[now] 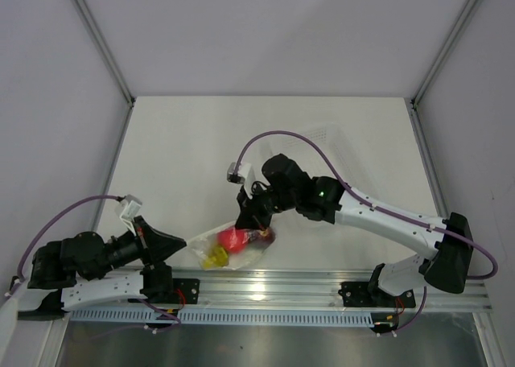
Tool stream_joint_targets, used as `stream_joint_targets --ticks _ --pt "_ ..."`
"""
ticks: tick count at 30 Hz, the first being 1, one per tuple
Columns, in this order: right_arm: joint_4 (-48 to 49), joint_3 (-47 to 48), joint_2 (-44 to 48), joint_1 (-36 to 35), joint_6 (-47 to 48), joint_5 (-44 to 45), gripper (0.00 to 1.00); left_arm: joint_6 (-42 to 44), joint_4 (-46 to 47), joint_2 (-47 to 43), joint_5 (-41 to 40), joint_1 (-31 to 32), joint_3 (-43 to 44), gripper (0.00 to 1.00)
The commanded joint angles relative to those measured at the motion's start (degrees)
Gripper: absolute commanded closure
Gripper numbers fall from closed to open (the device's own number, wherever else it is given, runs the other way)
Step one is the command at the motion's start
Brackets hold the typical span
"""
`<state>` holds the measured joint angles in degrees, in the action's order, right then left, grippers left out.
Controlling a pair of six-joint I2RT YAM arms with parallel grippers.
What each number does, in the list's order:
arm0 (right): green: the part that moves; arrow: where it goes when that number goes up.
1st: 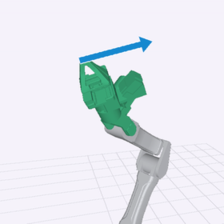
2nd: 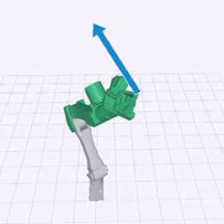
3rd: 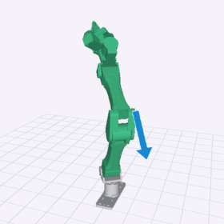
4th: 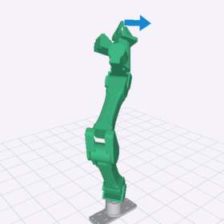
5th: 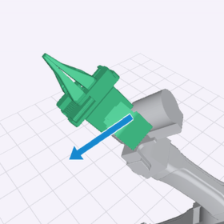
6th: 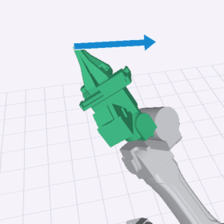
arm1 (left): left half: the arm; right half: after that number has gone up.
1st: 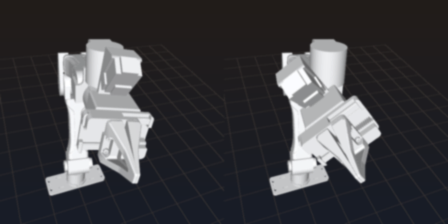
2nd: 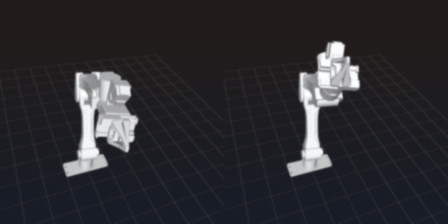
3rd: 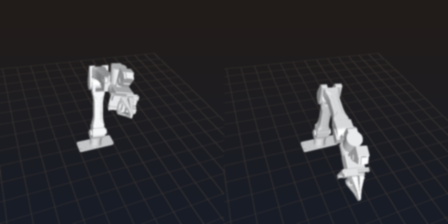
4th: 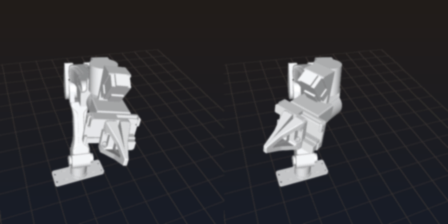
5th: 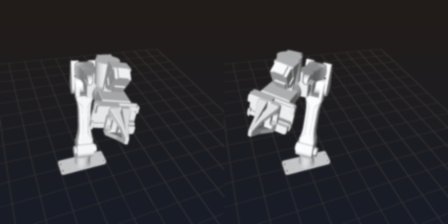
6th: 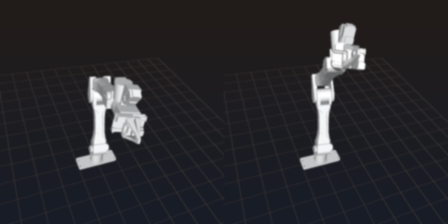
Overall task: Place the food in the zip-top bag and seal the zipper
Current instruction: Zip the zipper food storage bag at the center of the board, then place the zipper food storage bag at the center of the board.
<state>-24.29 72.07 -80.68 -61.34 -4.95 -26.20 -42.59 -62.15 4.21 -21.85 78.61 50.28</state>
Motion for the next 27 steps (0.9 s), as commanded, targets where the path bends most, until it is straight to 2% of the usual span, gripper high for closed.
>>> stream_joint_targets --ticks 1,4,5,6,7,9,14,19,23,27 --pt "0.48 1.05 -0.7 1.05 -0.5 1.94 1.0 -0.92 -1.84 -0.78 -0.92 0.05 2.19 0.84" --pt "0.56 2.19 -2.19 1.05 -0.24 1.94 1.0 0.05 -0.78 -0.69 -1.27 0.05 2.37 0.61" --pt "0.48 2.46 -2.63 1.05 -0.15 1.76 1.0 0.22 -0.52 -0.6 -1.44 0.05 2.45 0.46" --pt "0.56 2.98 -3.33 1.05 -0.06 1.59 1.0 0.4 -0.43 -0.52 -1.97 0.05 2.54 0.35" --pt "0.56 3.16 -3.69 1.05 -0.06 1.5 1.0 0.57 -0.25 -0.34 -2.41 0.14 2.63 0.18" --pt "0.56 3.51 -4.48 1.14 0.12 1.32 1.0 1.01 -0.25 -0.08 -3.29 0.05 3.07 0.01" --pt "0.12 7.11 -8.69 2.45 0.82 0.88 1.0 0.84 -1.48 1.15 -8.38 0.14 4.38 0.0" --pt "-0.66 14.4 -15.1 6.49 1.7 -1.74 1.0 2.59 -0.43 3.7 -9.88 0.05 4.47 0.0" --pt "-0.84 22.48 -23.53 11.23 0.65 -6.58 1.0 4.97 1.24 7.91 -8.83 0.05 4.91 0.0" --pt "-2.77 35.63 -36.69 14.58 -0.5 -10.27 1.0 7.95 4.92 11.7 -6.37 0.05 4.13 0.01"
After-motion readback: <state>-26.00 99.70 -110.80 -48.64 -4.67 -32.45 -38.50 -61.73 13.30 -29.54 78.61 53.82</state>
